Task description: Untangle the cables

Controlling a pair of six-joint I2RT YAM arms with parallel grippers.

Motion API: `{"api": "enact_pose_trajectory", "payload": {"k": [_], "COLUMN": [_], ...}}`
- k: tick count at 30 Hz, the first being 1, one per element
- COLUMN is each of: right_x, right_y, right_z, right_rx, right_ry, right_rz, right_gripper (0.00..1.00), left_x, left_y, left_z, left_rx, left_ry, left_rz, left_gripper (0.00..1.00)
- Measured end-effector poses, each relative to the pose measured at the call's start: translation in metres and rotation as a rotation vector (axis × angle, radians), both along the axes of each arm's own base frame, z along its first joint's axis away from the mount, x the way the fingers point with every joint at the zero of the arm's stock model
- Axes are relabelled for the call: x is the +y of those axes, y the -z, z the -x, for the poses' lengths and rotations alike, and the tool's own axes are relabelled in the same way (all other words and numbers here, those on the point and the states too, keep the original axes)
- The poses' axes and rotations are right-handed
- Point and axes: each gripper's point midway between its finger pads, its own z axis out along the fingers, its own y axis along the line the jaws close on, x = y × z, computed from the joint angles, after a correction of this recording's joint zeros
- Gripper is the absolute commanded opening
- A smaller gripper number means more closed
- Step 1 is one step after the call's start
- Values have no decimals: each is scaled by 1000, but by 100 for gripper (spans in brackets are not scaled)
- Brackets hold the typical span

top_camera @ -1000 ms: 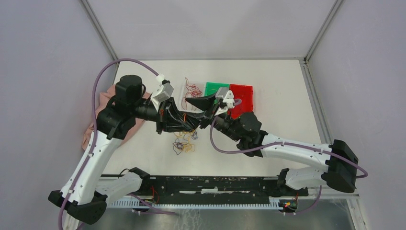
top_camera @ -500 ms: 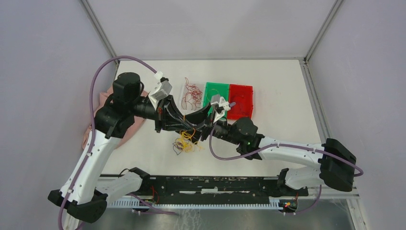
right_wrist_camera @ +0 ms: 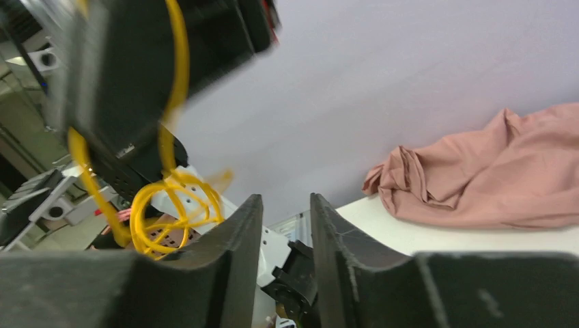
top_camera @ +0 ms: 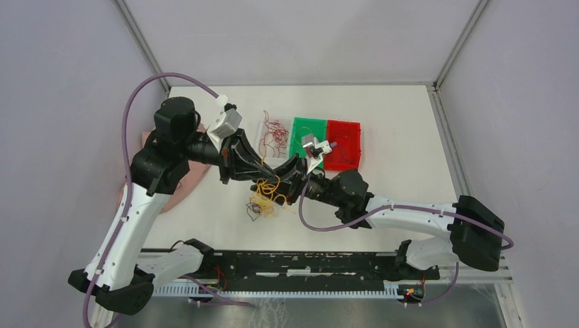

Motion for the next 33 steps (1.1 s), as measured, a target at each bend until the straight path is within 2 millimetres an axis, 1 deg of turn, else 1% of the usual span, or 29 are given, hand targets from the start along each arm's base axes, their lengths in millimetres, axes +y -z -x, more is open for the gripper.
{"api": "enact_pose_trajectory", "payload": {"k": [2,4,7,10,12,13,14,16,17,18,19,21,23,26,28,31,32,33], "right_x": [2,1,-6,-17,-28,-35,-43,-54,-59,-63,-68,-72,-74,-76,-76,-77,-76,-75], "right_y": [8,19,51,85,98,101,101,93,87,79,71,55,35,0,-20,-45,-50,-55], "right_z": [-2,-6,-12,-18,-20,-21,-22,-23,-23,-22,-21,-18,-13,-5,-1,3,2,1], "right_rx": [23,40,81,123,135,138,138,124,112,95,74,26,-39,-133,-178,-221,-225,-229], "right_ry": [4,26,77,134,174,195,218,246,256,263,267,266,255,233,221,212,213,218], "right_rz": [18,40,103,182,213,220,221,211,202,188,179,170,162,137,119,95,92,90], "right_gripper": [30,25,20,14,13,16,23,52,61,67,71,77,80,81,80,76,72,67], "left_x": [-1,-2,-2,-1,-1,-1,-1,-1,-1,-2,-2,-2,-3,-4,-4,-4,-4,-3], "left_y": [-9,-23,-34,-44,-46,-46,-46,-45,-45,-44,-42,-39,-35,-30,-27,-24,-23,-23], "left_z": [-2,-3,-4,-4,-4,-4,-4,-5,-6,-6,-7,-7,-9,-10,-11,-11,-11,-11], "left_rx": [-23,-63,-97,-128,-140,-140,-141,-138,-137,-134,-130,-121,-109,-95,-86,-75,-74,-75], "left_ry": [-1,-2,-5,-12,-16,-18,-19,-22,-22,-22,-22,-22,-23,-24,-26,-27,-27,-27], "left_rz": [11,31,47,61,66,65,65,64,63,61,59,55,48,40,35,27,26,25], "left_gripper": [3,3,3,3,3,3,3,3,3,3,3,3,3,3,3,3,3,3]}}
